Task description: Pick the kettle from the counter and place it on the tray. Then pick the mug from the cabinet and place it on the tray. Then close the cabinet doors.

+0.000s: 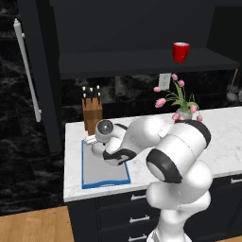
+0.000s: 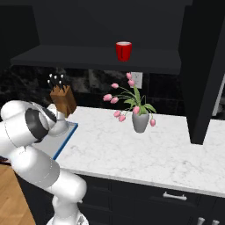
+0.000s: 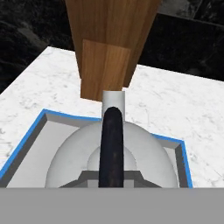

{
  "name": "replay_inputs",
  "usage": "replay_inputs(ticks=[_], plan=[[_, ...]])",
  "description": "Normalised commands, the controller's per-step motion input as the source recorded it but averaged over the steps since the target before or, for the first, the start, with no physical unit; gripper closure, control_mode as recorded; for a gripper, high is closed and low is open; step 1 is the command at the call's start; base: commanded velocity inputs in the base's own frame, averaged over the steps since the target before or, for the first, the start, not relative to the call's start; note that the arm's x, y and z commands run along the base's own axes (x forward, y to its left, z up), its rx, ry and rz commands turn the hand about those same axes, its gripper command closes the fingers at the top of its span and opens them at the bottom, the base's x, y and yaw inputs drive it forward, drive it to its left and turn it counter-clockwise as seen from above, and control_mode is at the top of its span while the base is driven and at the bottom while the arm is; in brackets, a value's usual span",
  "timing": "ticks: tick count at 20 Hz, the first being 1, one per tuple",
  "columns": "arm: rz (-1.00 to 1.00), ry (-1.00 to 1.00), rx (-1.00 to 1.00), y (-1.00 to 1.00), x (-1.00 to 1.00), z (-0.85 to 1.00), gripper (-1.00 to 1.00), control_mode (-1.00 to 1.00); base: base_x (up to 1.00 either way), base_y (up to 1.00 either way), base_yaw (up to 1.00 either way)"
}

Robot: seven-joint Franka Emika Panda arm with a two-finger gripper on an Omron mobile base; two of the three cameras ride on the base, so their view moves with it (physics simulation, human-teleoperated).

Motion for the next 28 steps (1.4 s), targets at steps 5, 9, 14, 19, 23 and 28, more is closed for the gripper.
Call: replay_inputs(ticks=[5,9,14,19,23,28], plan=[[0.00,0.04,0.08,0.12,0.25,-0.16,1.00,-1.00,0.00,0.00,0.00],[0.02,0.03,0.05,0.00,0.10,-0.20,1.00,-1.00,0.00,0.00,0.00],[0.00,0.04,0.03,0.00,0.00,-0.26,-1.00,-1.00,0.00,0.00,0.00],[0.00,0.00,0.04,-0.02,-0.08,-0.12,-1.00,-1.00,0.00,0.00,0.00],[0.00,0.00,0.05,-0.17,-0.15,0.00,-1.00,-1.00,0.00,0.00,0.00],[-0.02,0.00,0.04,-0.20,-0.17,0.14,-1.00,-1.00,0.00,0.00,0.00]])
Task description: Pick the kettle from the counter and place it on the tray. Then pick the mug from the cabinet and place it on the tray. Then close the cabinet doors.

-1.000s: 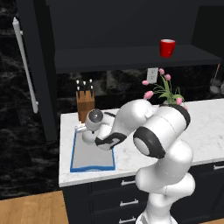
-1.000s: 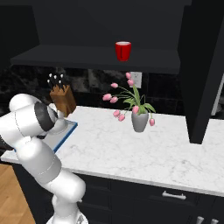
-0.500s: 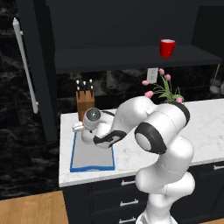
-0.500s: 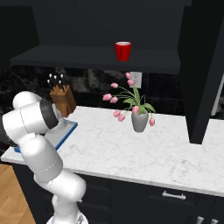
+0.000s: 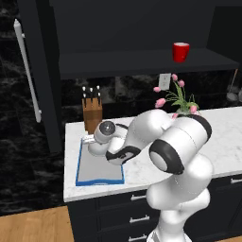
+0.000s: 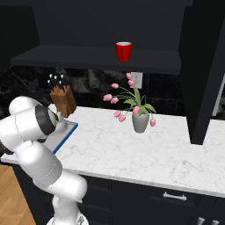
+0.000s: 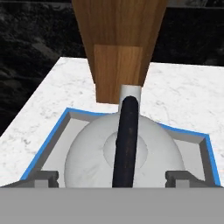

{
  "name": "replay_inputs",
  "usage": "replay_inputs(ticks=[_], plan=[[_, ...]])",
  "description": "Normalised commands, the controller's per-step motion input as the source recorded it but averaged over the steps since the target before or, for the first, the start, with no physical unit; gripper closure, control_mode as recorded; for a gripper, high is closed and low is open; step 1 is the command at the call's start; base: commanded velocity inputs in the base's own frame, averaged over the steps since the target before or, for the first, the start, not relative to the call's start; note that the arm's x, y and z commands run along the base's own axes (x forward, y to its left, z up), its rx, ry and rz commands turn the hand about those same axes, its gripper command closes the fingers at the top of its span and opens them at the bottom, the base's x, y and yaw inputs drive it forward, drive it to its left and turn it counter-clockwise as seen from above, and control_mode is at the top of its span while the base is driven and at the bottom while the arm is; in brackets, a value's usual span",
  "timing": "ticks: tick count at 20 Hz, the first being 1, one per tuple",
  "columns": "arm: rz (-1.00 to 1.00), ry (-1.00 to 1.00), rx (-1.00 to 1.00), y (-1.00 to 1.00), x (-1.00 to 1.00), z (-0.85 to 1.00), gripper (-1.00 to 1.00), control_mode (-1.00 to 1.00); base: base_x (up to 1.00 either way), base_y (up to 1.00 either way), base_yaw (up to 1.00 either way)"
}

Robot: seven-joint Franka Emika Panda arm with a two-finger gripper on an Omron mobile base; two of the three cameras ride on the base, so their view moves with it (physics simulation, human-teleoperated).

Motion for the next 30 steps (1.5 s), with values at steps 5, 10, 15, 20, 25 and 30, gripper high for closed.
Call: replay_inputs(ticks=[5,10,15,20,25,30], plan=[[-0.05,0.00,0.01,-0.09,-0.14,0.57,-1.00,-1.00,0.00,0.00,0.00],[-0.01,-0.01,0.00,0.00,-0.25,0.79,-1.00,-1.00,0.00,0.00,0.00],[0.00,0.00,0.00,-0.08,-0.22,0.76,-1.00,-1.00,0.00,0.00,0.00],[0.00,0.00,0.00,-0.27,-0.24,0.68,-1.00,-1.00,0.00,0.00,0.00],[0.00,-0.01,0.00,-0.52,-0.33,0.44,-1.00,-1.00,0.00,0.00,0.00],[0.00,-0.06,0.00,-0.75,-0.41,0.36,-1.00,-1.00,0.00,0.00,0.00]])
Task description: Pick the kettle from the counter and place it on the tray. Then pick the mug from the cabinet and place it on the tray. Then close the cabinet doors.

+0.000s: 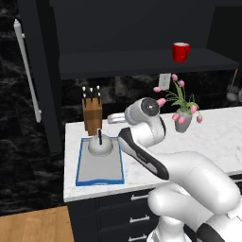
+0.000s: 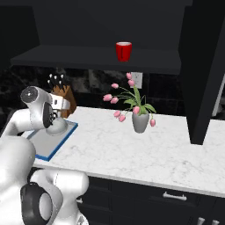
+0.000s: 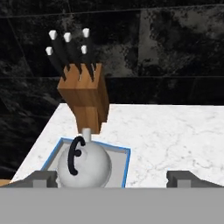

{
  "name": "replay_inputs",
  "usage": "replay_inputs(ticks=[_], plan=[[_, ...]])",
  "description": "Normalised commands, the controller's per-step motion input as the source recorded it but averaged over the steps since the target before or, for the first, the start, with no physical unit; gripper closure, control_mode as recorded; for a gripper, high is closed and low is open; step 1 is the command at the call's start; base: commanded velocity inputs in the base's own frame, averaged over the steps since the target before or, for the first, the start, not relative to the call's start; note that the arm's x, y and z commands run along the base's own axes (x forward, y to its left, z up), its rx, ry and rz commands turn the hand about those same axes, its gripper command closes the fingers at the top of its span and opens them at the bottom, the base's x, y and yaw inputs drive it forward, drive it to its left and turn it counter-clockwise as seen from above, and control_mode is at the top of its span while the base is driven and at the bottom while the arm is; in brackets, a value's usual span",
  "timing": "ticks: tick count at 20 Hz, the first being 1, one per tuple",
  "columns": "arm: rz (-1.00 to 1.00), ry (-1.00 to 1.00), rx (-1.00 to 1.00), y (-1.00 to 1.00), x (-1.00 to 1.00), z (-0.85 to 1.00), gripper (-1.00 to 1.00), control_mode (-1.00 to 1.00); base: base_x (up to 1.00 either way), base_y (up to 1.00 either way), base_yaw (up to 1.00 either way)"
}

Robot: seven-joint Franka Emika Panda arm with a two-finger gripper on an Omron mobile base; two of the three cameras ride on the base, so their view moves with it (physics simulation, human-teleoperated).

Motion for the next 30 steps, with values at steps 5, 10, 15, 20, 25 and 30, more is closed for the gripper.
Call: replay_inputs(ticks=[5,10,15,20,25,30], plan=[[0.00,-0.08,0.00,-0.71,-0.39,0.41,-1.00,-1.00,0.00,0.00,0.00],[0.00,-0.15,0.00,-0.65,-0.51,0.50,-1.00,-1.00,0.00,0.00,0.00],[0.00,-0.22,0.00,-0.61,-0.56,0.58,-1.00,-1.00,0.00,0.00,0.00],[0.00,-0.20,0.00,-0.54,-0.37,0.83,-1.00,-1.00,0.00,0.00,0.00],[-0.01,-0.12,0.00,-0.54,-0.20,0.90,-1.00,-1.00,0.00,0.00,0.00],[0.00,-0.08,0.00,-0.40,-0.10,0.84,-1.00,-1.00,0.00,0.00,0.00]])
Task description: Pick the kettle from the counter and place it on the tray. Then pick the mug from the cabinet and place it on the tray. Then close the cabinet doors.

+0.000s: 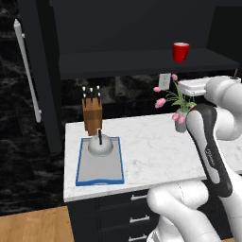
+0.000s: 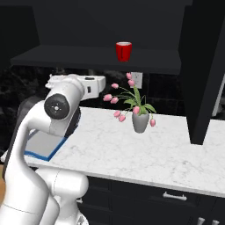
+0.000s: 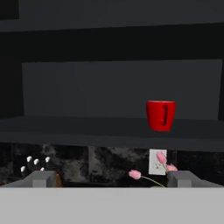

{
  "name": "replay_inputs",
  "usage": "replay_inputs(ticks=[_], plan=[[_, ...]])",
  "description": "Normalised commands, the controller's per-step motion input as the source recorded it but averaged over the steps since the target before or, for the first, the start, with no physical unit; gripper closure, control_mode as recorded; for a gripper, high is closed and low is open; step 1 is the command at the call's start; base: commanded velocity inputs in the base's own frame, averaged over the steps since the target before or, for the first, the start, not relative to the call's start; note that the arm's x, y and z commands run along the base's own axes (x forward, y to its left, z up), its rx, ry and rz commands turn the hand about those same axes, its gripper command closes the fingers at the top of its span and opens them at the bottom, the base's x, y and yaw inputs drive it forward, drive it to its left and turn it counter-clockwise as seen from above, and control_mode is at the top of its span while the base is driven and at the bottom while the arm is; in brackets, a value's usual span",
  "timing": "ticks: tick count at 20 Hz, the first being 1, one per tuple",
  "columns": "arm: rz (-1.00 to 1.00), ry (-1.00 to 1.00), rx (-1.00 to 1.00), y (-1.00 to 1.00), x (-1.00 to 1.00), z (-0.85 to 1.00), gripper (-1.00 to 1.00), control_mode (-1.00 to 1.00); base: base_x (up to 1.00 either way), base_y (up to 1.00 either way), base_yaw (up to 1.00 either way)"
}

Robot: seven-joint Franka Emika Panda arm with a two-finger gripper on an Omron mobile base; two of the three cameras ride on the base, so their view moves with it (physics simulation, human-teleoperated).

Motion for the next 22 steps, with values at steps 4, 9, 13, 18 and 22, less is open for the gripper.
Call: replay_inputs(ticks=[4,9,13,18,22], plan=[[-0.03,0.00,0.00,-0.03,0.00,0.26,-1.00,-1.00,0.00,0.00,0.00],[0.00,0.01,0.00,-0.06,0.02,0.03,-1.00,-1.00,0.00,0.00,0.00],[0.00,0.03,0.00,-0.29,0.08,0.29,-1.00,-1.00,0.00,0.00,0.00],[0.00,0.06,0.00,-0.07,0.41,0.23,-1.00,-1.00,0.00,0.00,0.00],[0.00,0.08,0.00,-0.01,0.63,0.03,-1.00,-1.00,0.00,0.00,0.00]])
